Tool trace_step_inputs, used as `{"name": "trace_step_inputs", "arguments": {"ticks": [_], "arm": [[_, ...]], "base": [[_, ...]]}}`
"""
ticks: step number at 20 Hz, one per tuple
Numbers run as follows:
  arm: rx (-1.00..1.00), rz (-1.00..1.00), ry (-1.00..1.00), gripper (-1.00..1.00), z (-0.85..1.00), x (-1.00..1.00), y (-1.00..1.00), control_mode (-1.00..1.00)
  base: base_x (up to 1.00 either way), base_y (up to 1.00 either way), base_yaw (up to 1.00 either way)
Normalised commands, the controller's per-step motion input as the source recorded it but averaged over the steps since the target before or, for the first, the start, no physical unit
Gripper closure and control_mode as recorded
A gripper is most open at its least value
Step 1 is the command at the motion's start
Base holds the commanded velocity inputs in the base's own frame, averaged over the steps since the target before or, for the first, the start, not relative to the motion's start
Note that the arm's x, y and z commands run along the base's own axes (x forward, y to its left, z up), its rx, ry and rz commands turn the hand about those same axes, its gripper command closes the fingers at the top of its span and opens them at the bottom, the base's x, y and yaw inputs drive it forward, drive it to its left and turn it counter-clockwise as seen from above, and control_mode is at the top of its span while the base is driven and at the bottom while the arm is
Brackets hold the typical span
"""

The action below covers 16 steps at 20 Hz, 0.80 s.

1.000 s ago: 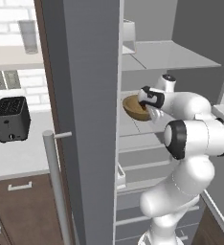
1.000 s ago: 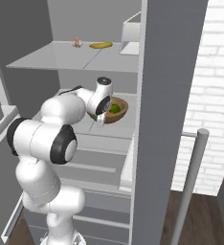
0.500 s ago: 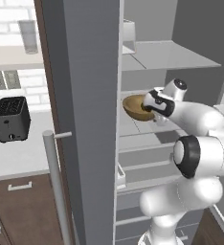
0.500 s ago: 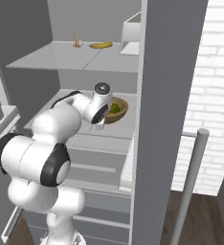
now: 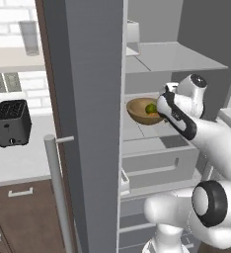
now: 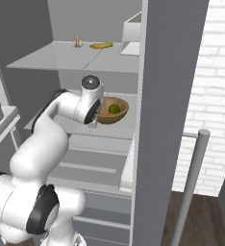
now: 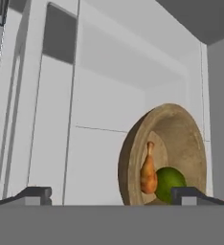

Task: Pick the chicken drumstick and lime from their plates and place them in the bowl. Then put the bowl in the fridge.

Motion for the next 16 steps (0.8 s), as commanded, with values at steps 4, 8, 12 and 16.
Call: {"name": "trace_step_inputs", "arguments": {"ticks": [4,8,12,16], "arm": [[0.00,0.00,0.08,-1.00,0.33,-1.00,0.25,-1.00],[0.00,-0.09,0.12,-1.00,0.31,-1.00,0.40,-1.00],[0.05,-0.33,0.14,-1.00,0.41,-0.99,0.13,-1.00],[0.05,-0.44,0.18,-1.00,0.42,-0.99,-0.12,-1.00]], "base": [[0.00,0.00,0.00],[0.00,0.00,0.00],[0.00,0.00,0.00],[0.00,0.00,0.00]]}}
